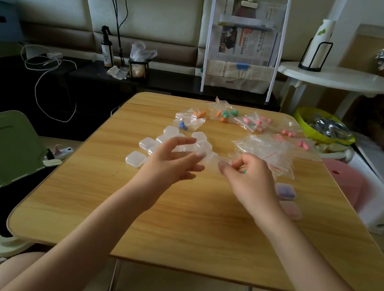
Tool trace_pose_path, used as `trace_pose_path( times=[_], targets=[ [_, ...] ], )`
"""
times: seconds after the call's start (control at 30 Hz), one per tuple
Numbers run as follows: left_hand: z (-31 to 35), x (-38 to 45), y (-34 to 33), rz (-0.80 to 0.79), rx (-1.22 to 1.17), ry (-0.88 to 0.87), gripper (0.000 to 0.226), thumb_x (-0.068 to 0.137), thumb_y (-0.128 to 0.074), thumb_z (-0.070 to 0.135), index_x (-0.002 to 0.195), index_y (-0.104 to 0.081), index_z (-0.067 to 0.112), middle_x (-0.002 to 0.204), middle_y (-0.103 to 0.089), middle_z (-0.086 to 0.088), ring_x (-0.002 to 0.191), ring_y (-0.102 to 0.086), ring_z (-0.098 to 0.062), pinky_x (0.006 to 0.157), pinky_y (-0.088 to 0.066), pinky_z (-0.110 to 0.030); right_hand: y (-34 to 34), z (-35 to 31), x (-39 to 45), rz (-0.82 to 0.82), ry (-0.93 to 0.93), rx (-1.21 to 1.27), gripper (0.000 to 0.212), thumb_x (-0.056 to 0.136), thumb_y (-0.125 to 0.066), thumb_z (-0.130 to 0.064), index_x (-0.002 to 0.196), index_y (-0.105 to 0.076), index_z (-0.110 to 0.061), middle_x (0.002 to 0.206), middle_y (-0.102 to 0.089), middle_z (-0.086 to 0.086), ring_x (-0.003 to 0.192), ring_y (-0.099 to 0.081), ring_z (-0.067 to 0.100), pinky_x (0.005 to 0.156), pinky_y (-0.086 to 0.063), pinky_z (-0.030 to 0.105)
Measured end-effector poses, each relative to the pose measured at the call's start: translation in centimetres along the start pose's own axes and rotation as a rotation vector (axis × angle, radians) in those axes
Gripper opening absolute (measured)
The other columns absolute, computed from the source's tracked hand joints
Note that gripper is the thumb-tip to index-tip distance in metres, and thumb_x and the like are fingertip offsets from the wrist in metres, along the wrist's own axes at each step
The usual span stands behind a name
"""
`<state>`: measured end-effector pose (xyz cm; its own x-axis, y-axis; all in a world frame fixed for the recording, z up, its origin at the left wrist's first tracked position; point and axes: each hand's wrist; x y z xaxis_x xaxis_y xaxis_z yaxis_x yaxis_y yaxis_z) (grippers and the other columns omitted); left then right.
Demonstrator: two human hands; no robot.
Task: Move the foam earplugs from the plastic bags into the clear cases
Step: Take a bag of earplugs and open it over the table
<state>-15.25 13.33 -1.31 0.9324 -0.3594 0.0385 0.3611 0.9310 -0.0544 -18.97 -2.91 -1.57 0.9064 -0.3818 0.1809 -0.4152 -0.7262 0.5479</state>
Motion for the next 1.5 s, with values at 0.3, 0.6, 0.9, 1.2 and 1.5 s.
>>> trace_pose_path(
  times=[0.3, 0.6, 0.9, 1.2, 1.5],
  targets=[
    [0.3, 0.4, 0.2, -0.031, -0.225, 0.006, 0.031, 0.093, -0.055, 0.02, 0.123, -0.057, 0.012, 0.118, -0.067, -0.008, 0.11, -0.064, -0.023, 0.095, -0.051, -0.037, -0.4, -1.2, -0.4, -0.21, -0.307, 0.486, 0.044, 0.099, -0.038, -0.037, 0.081, -0.064, -0.008, 0.058, -0.045, -0.002, 0.049, -0.035, 0.011, 0.048, -0.028, 0.024],
    [0.1, 0.8, 0.4, 0.004, -0.267, 0.027, 0.032, 0.091, -0.058, 0.018, 0.122, -0.059, 0.016, 0.112, -0.068, -0.009, 0.106, -0.066, -0.018, 0.089, -0.053, -0.031, 0.1, -1.2, -0.3, -0.231, -0.228, 0.97, 0.024, 0.093, -0.044, 0.013, 0.108, -0.058, 0.0, 0.097, -0.065, 0.015, 0.089, -0.066, 0.023, 0.083, -0.057, 0.026],
    [-0.5, 0.7, 0.0, -0.02, -0.156, 0.003, 0.023, 0.089, -0.063, 0.012, 0.11, -0.062, 0.021, 0.105, -0.072, 0.001, 0.103, -0.066, -0.015, 0.089, -0.054, -0.032, 0.4, -0.9, -0.1, -0.071, -0.064, 0.804, 0.022, 0.086, -0.063, 0.002, 0.106, -0.059, -0.007, 0.1, -0.074, 0.005, 0.101, -0.067, 0.013, 0.09, -0.051, 0.026],
    [-1.2, 0.6, -0.5, -0.008, 0.108, -0.053, 0.035, 0.084, -0.068, 0.002, 0.114, -0.057, 0.015, 0.106, -0.069, -0.002, 0.085, -0.065, -0.012, 0.084, -0.055, -0.027, 0.7, -1.2, -0.4, 0.096, 0.408, 0.175, 0.017, 0.084, -0.068, -0.003, 0.095, -0.068, -0.016, 0.096, -0.068, -0.006, 0.092, -0.063, 0.004, 0.079, -0.051, 0.013],
    [-1.3, 0.3, -1.2, -0.087, -0.011, 0.044, 0.035, 0.084, -0.067, 0.001, 0.116, -0.057, 0.012, 0.116, -0.067, -0.005, 0.105, -0.066, -0.019, 0.095, -0.052, -0.036, 0.0, -0.8, -0.5, -0.042, 0.496, -0.016, 0.028, 0.083, -0.066, 0.003, 0.1, -0.069, -0.019, 0.093, -0.066, -0.009, 0.089, -0.061, 0.001, 0.078, -0.049, 0.012]
  ],
)
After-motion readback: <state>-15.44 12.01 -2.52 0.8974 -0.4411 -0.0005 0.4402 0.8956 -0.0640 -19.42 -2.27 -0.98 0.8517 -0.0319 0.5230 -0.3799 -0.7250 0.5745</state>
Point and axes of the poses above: each hand's wrist, its own x-axis towards the middle knuckle, its own y-axis out of the back of the hand, z = x × y
